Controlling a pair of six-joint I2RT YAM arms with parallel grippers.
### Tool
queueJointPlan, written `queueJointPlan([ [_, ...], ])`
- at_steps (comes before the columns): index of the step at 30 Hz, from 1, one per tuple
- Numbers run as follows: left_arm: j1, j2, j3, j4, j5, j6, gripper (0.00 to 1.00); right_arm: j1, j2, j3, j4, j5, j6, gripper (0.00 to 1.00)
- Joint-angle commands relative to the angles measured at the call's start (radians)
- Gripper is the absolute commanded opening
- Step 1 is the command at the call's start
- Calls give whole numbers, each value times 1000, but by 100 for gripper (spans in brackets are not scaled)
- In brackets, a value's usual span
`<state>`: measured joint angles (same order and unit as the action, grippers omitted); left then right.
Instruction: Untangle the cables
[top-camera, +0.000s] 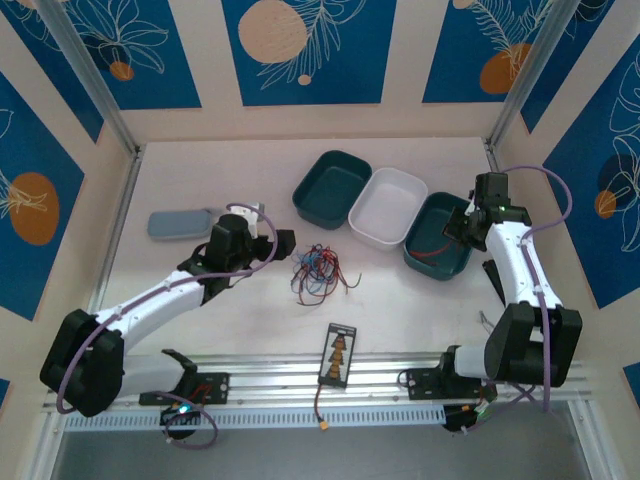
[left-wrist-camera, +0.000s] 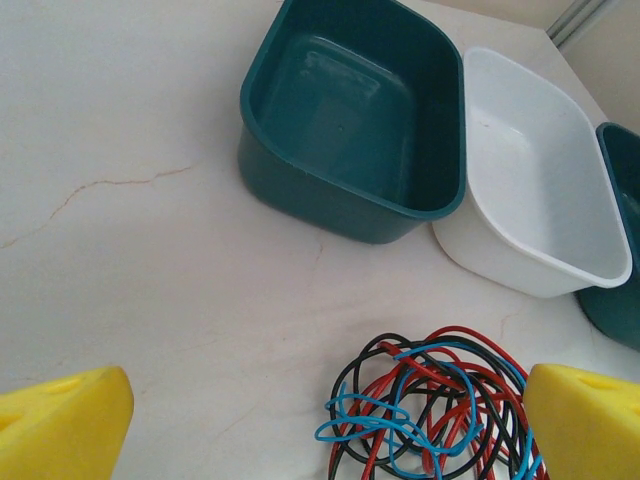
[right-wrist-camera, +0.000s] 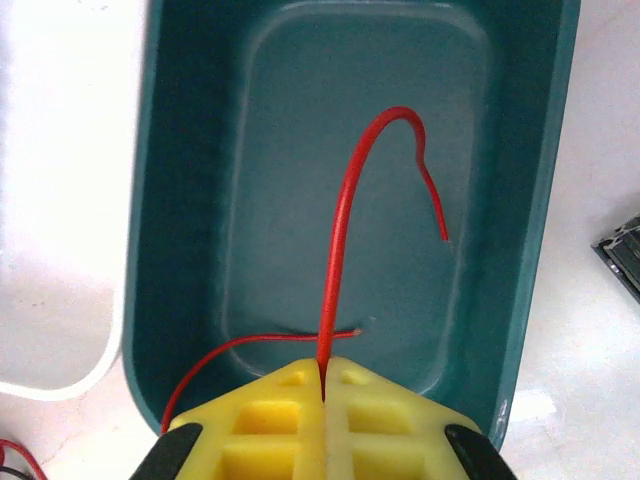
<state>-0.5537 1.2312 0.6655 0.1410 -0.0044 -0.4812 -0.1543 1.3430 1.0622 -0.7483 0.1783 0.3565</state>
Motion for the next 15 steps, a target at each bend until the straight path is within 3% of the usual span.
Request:
queueJointPlan([
  [1,5,-24,-12,22,-3,-9,100,-10,26,-23,8,-27,-8,0],
  [10,6,-21,-9,25,4,-10,100,-14,171,13,68,-45,-30,2],
  [12,6,-20,-10,23,4,-13,100,-14,213,35,70,-41,-36,6],
  [15,5,-20,-7,18,6,-15,100,-14,252,71,62,-36,-40,22],
])
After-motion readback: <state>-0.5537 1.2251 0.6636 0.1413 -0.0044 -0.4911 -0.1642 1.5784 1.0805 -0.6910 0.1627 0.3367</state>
